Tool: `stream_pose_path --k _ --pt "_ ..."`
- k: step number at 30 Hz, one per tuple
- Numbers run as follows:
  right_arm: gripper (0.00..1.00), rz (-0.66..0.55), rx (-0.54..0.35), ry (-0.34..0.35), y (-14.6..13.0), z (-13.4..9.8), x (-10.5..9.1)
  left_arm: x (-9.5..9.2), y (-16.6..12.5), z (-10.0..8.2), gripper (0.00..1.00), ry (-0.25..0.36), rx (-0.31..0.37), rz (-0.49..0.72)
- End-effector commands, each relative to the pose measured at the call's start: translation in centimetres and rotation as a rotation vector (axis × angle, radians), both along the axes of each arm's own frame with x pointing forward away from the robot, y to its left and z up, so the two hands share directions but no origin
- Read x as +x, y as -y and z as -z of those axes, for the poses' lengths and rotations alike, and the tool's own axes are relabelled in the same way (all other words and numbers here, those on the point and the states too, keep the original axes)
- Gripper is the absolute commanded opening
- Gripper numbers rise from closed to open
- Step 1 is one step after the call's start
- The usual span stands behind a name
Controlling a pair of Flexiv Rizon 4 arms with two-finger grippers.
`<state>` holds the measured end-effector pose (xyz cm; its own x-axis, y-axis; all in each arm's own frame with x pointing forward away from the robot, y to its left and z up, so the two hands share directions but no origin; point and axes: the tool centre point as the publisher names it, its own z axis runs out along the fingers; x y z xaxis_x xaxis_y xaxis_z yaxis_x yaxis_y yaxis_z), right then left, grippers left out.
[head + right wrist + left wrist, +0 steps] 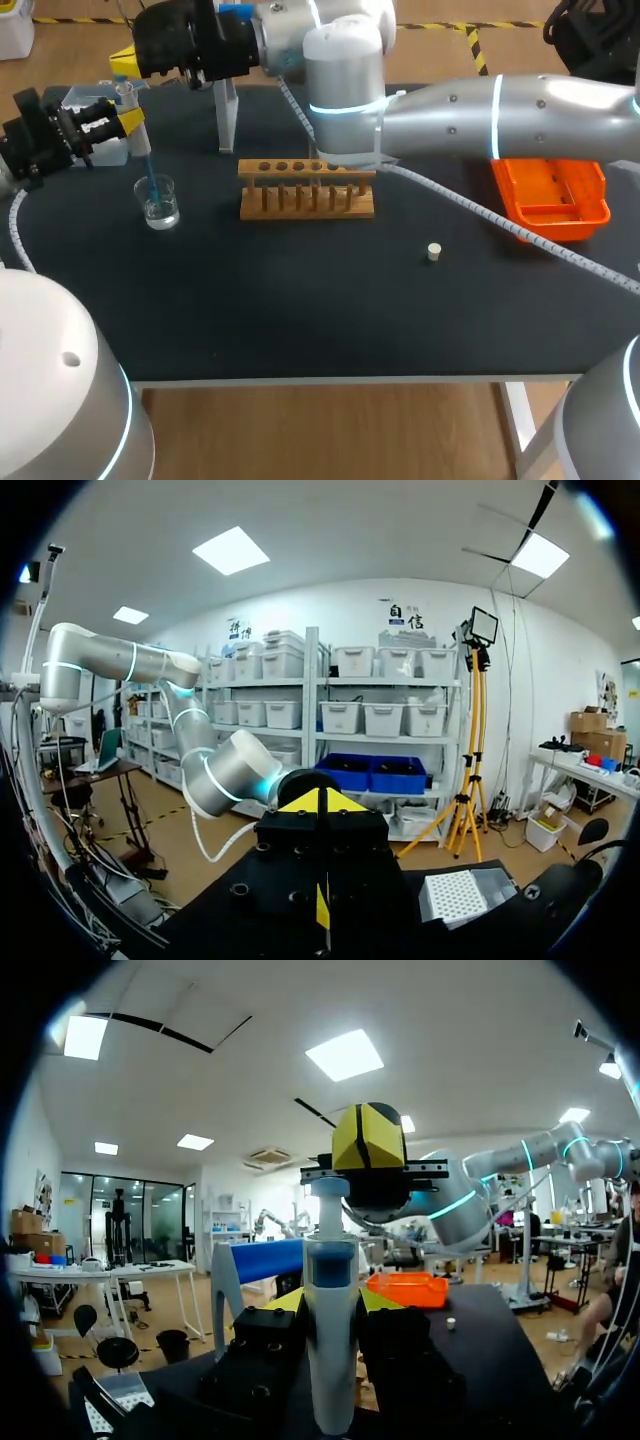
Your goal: Invert the test tube, pick up the pipette, mount the tip to pipette, aspirate from beaker and dispense into the tube, eject the tip, return the pipette, and cap with the stopper.
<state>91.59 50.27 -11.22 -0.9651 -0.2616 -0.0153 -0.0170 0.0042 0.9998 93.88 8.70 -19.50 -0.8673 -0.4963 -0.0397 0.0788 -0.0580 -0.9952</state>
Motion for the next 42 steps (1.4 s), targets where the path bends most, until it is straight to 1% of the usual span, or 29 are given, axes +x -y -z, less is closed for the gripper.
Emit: stream_pose_path --k 1,18,42 --pt "0.00 -0.012 0.000 -0.002 -0.5 0.4 0.6 0.0 0.0 0.0 0.00 0.002 -0.001 0.002" --pt "0.00 -0.001 -0.005 -0.007 -1.2 0.9 1.4 0.0 0.0 0.0 0.00 0.002 -0.001 0.002" --pt "0.00 0.003 -0.019 -0.017 -1.8 1.7 1.7 0.0 0.0 0.0 0.00 0.002 -0.001 0.002"
